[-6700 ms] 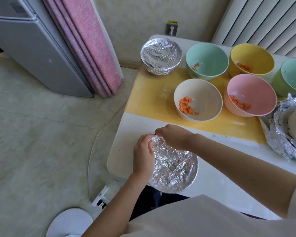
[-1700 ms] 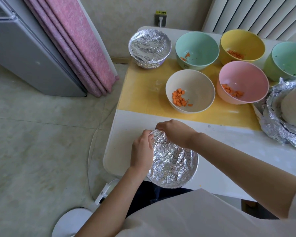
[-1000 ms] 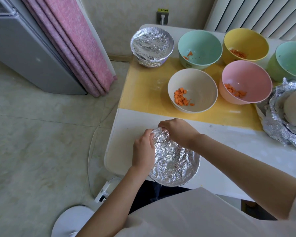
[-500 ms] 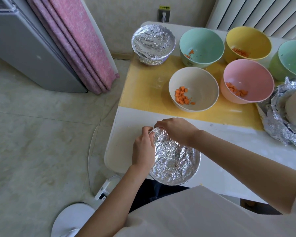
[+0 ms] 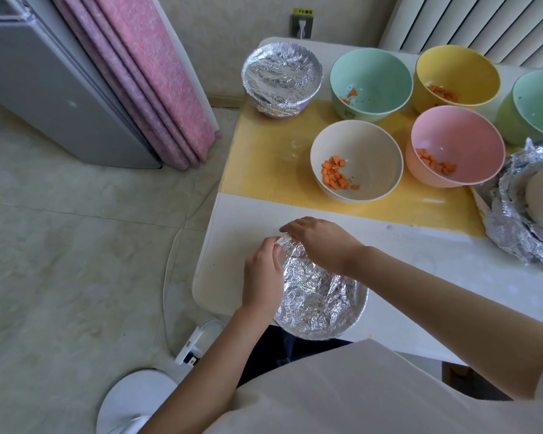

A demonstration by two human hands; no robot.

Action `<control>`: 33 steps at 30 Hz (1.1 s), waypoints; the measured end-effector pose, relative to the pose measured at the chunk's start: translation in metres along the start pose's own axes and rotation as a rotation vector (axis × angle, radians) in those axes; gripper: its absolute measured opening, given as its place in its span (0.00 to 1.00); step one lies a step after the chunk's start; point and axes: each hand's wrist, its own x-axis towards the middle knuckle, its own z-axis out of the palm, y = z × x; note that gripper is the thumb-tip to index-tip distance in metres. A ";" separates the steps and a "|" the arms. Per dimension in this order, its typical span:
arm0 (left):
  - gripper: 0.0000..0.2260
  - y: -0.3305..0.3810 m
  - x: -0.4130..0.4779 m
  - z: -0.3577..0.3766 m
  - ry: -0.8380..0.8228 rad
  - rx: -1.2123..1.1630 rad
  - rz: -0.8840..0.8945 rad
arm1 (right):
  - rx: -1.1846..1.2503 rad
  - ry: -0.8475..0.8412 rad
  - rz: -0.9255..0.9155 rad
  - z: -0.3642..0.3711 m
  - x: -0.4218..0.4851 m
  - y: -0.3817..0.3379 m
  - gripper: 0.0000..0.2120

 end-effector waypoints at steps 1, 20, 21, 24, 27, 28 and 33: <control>0.10 0.000 -0.001 0.001 0.002 0.009 0.005 | -0.011 -0.004 -0.016 0.000 0.001 -0.001 0.25; 0.26 0.009 -0.017 -0.001 -0.047 -0.190 -0.203 | 0.349 0.016 0.164 -0.008 -0.004 0.021 0.15; 0.24 0.010 -0.019 -0.002 -0.029 -0.203 -0.199 | 0.360 0.044 0.164 -0.008 -0.006 0.021 0.15; 0.19 0.011 -0.020 -0.007 -0.007 -0.156 -0.160 | 0.353 0.117 0.160 -0.009 -0.011 0.022 0.14; 0.17 0.010 -0.008 -0.007 -0.025 -0.102 -0.104 | 0.356 0.134 0.151 -0.006 -0.015 0.022 0.14; 0.16 0.009 -0.002 -0.005 -0.033 -0.071 -0.070 | 0.350 0.138 0.147 -0.006 -0.015 0.022 0.14; 0.15 0.010 0.011 0.000 0.011 0.059 0.021 | 0.244 0.145 0.165 -0.003 -0.012 0.021 0.11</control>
